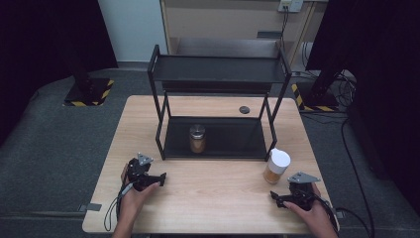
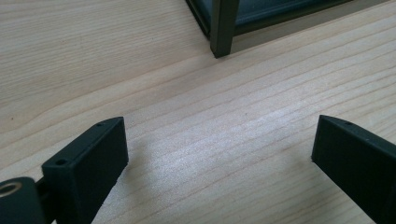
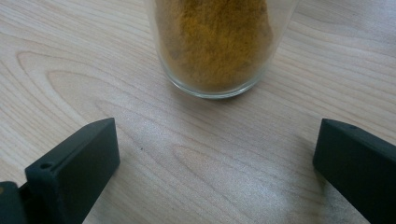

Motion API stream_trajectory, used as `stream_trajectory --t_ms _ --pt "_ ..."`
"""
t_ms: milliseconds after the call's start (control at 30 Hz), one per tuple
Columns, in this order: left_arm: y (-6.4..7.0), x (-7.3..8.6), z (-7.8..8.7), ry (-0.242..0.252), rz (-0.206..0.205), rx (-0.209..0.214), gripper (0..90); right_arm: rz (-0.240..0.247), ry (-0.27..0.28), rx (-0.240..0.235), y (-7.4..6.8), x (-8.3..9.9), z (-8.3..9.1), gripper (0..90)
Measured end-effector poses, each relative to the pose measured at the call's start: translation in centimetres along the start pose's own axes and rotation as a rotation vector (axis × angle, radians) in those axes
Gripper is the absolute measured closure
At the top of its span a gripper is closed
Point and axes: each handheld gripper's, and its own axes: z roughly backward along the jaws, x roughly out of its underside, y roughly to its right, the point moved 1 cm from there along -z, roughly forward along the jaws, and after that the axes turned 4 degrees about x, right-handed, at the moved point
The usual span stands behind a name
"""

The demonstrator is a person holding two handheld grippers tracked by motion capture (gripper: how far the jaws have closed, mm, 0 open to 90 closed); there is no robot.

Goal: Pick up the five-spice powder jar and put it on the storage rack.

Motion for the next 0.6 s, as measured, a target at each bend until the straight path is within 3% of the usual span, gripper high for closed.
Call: stream_trajectory --t_ms 200,600 --pt "-0.5 0.4 -0.3 0.005 0.020 -0.009 0.2 0.001 0.000 0.000 0.0 0.0 0.0 1.5" --pt "-0.5 1.4 -0.4 0.045 0.014 -0.012 0.0 0.000 0.000 0.000 0.0 0.0 0.0 1.5"
